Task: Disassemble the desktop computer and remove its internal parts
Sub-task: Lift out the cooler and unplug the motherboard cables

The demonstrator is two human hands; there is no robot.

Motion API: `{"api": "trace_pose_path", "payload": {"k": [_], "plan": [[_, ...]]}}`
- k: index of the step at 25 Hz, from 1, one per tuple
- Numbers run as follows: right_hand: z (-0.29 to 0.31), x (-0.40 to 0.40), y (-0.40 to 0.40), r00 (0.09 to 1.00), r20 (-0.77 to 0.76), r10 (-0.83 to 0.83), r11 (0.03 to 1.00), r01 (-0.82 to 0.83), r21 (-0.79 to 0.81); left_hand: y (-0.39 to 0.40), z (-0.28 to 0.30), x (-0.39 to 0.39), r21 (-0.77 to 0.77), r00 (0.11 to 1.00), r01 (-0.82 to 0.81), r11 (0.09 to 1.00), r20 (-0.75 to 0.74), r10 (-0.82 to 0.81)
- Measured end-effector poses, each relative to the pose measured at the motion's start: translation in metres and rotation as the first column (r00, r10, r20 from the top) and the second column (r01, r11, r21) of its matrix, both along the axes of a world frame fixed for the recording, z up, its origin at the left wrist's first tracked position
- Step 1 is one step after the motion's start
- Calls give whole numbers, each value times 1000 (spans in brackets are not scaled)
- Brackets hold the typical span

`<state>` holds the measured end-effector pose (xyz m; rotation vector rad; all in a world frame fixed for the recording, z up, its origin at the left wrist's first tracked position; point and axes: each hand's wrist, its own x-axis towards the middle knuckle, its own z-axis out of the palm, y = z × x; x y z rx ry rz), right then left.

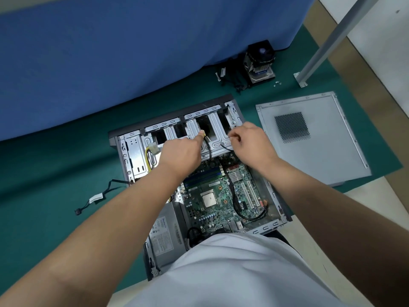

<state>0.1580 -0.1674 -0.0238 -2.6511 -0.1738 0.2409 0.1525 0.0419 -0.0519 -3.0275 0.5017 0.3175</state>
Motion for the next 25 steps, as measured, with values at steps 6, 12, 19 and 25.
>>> {"api": "trace_pose_path", "payload": {"k": [6,12,19,25], "plan": [[-3,-15,-17,995,-21,93,994,-92,57,-9,9,-9,39,997,-57,998,-54,59],[11,-50,-24,920,-139,367,907,-387,-163,-7,11,-19,-104,984,-175,979,-53,170],[-1,-91,-4,649,-683,336,600,-707,-376,8,-1,-70,-305,992,-75,949,69,101],[-15,-100,11,469,-861,197,584,-762,-281,23,-22,-118,-396,990,0,918,126,54]]}}
